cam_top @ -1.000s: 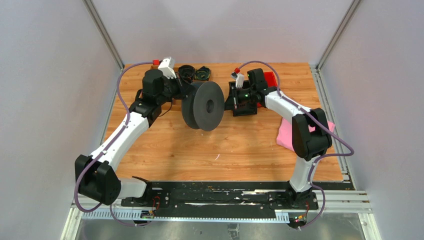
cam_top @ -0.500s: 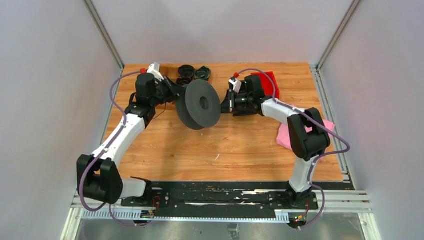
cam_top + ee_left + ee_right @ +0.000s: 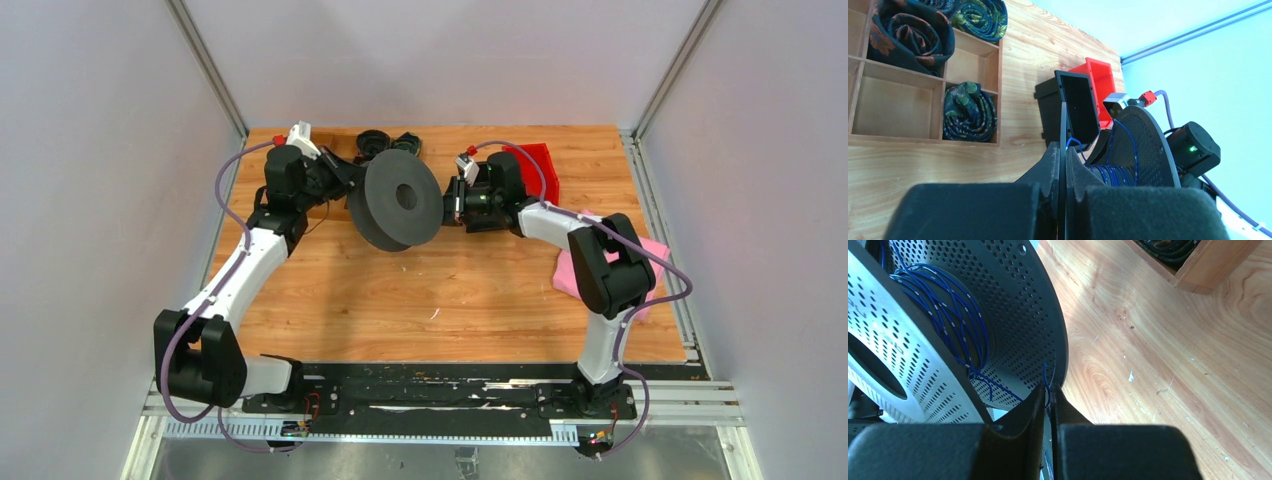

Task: Wrap the cables
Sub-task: Wrap the cable around the cable reel.

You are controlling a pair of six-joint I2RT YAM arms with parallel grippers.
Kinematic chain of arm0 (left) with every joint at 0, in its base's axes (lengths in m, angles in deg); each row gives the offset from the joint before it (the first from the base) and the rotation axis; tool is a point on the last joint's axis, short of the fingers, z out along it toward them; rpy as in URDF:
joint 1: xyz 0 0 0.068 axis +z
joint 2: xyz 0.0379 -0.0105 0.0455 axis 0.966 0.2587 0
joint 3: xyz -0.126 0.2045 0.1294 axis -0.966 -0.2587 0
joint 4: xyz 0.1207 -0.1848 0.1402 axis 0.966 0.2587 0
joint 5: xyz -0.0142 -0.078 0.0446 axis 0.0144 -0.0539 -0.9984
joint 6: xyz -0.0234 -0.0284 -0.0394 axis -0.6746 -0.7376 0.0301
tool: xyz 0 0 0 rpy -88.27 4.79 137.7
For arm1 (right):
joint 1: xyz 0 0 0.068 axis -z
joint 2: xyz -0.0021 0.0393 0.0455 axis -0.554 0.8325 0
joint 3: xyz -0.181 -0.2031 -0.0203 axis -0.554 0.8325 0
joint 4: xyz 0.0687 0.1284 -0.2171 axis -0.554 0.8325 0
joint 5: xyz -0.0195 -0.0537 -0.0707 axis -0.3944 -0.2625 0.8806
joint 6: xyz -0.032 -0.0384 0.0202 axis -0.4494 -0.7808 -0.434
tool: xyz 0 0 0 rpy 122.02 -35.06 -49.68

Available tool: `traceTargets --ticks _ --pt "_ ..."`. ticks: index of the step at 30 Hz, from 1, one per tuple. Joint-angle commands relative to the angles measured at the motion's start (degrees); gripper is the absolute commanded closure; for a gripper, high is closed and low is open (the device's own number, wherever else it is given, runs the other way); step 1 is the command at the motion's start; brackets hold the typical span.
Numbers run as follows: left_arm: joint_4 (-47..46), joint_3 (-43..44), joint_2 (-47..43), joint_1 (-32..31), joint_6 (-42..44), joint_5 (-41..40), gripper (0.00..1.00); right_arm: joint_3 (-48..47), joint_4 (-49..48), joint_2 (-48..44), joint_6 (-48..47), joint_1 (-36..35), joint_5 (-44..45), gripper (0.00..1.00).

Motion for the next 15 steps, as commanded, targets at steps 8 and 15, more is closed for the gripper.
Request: traceTargets --ticks 8,15 --pt "-8.3 0.7 0.5 1.2 -1.6 -1.8 1.0 2.5 -4.7 -0.5 3.3 -2.1 -5.7 0.85" --pt "-8.5 0.4 0.7 1.4 -1.5 -1.7 1.0 2.2 -5.9 -0.1 4.3 -2.2 -6.1 0.8"
